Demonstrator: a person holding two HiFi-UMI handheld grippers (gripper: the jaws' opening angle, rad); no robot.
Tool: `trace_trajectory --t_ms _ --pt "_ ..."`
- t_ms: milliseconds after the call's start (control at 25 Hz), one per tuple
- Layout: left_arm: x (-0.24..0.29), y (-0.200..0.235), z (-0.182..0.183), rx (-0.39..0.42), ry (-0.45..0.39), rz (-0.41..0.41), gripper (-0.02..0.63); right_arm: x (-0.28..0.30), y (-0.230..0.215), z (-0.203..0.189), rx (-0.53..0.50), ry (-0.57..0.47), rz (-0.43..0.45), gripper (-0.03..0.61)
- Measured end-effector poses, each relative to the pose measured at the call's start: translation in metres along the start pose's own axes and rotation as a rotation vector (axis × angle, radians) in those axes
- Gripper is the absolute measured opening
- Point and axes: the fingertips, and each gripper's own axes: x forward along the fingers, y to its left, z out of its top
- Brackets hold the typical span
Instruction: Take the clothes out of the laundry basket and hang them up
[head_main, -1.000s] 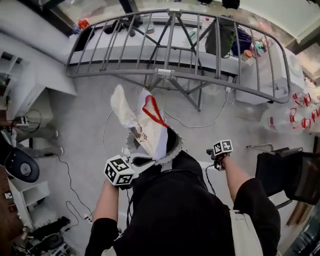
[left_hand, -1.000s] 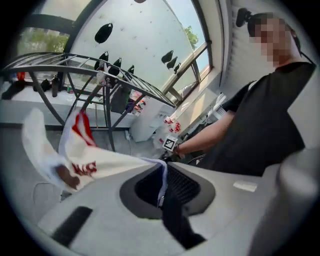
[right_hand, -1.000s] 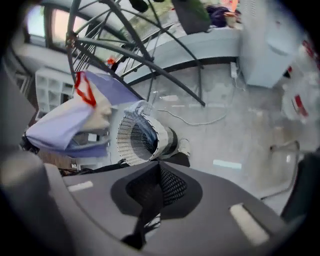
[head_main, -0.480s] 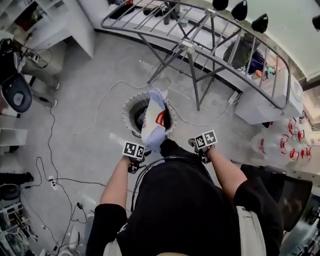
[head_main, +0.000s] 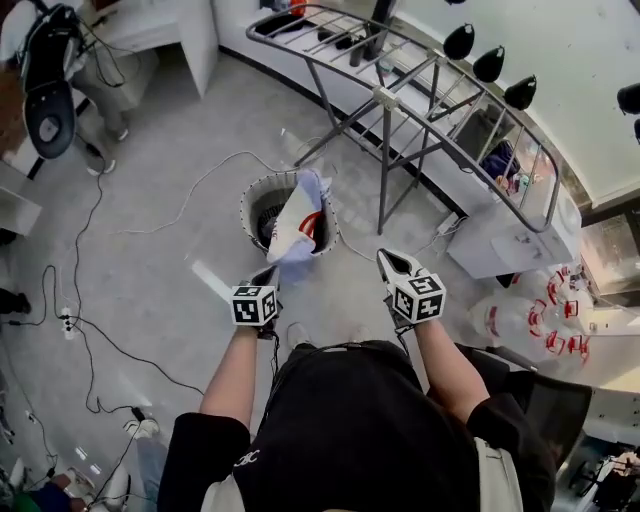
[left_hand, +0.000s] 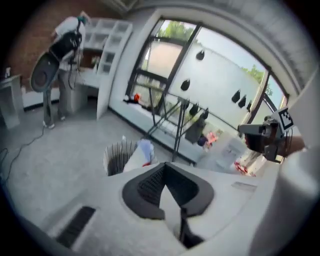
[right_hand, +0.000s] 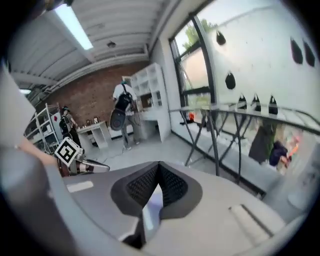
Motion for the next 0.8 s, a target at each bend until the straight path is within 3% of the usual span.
trace_trajectory --t_ms 80,160,280,400,560,800 --pt "-0.034 -0.037 0.071 0.060 -0.214 -0.008 0.008 -0.014 0.026 0.070 -0.086 -0.199 0.011 0.011" --pt "-0.079 -0.079 0.129 0.135 -0.369 -0.009 0.008 -0.036 0.048 0.122 -0.138 -0.345 0.039 0.011" --pt "-0.131 -0.147 0.162 0.252 -0.485 0.034 0.008 -0.081 0.062 0.144 -0.209 -0.436 0.081 0.012" --pt "-0.152 -0.205 0.136 0.286 -0.524 0.109 0.008 -0.131 0.054 0.125 -0.270 -0.462 0.104 0.012" --pt "-0.165 -0.260 0.081 0.215 -0.537 0.215 0.009 -0.188 0.036 0.097 -0.274 -0.481 0.191 0.012" --pt "-0.180 -0.338 0.030 0.174 -0.534 0.279 0.009 -0.256 0.017 0.067 -0.287 -0.475 0.285 0.012"
